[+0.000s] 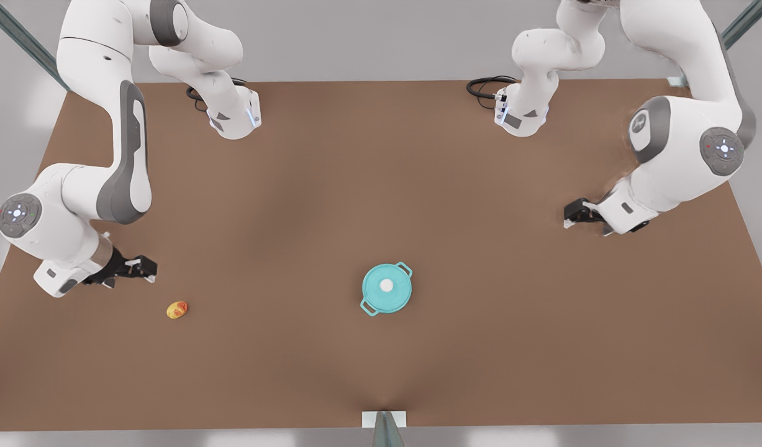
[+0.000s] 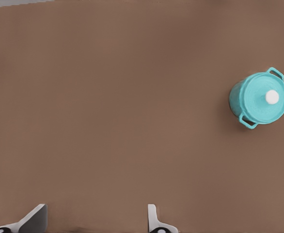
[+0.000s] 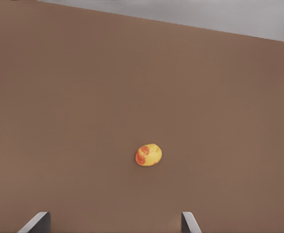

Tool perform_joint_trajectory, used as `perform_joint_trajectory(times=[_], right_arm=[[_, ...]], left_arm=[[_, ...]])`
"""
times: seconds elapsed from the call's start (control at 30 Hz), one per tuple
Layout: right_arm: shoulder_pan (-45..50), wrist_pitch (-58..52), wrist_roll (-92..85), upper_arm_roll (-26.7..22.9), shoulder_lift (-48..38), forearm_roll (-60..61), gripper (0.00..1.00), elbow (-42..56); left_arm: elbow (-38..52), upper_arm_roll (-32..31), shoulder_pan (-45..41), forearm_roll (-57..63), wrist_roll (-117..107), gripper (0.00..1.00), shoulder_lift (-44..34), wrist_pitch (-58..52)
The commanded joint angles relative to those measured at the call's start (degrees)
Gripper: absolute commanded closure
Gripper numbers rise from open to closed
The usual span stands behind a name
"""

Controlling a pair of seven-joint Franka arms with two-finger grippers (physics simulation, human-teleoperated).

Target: Open the pot lid and put the potato into the pot

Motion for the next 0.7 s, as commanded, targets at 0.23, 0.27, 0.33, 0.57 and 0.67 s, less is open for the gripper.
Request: perform_joint_trajectory(times=[0.23, 0.27, 0.33, 0.57, 0.67], right_arm=[[2.46, 2.10, -5.00, 0.51, 0.82, -0.16, 0.00, -0.37], [2.72, 2.10, -4.30, 0.51, 1.26, -0.16, 0.00, -0.37], [2.81, 2.10, -4.12, 0.07, 2.49, -0.07, 0.00, -0.63], [-0.27, 2.10, 19.52, -0.46, 6.18, -0.07, 0.00, -0.37], [1.58, 2.19, 38.67, -0.02, 6.71, 0.28, 0.00, -0.19]], left_arm=[[9.74, -5.34, -8.46, 1.58, -10.81, 0.00, 13.39, 7.66], [11.50, -5.34, -11.54, 4.48, -15.02, 0.00, 15.77, 7.74], [14.22, -5.34, -16.98, 5.89, -27.07, 0.00, 19.46, 7.74], [21.34, -5.16, -32.02, 11.78, -54.05, 0.00, 32.55, 14.25], [22.31, -4.89, -32.63, 13.45, -55.37, 0.00, 35.90, 16.97]])
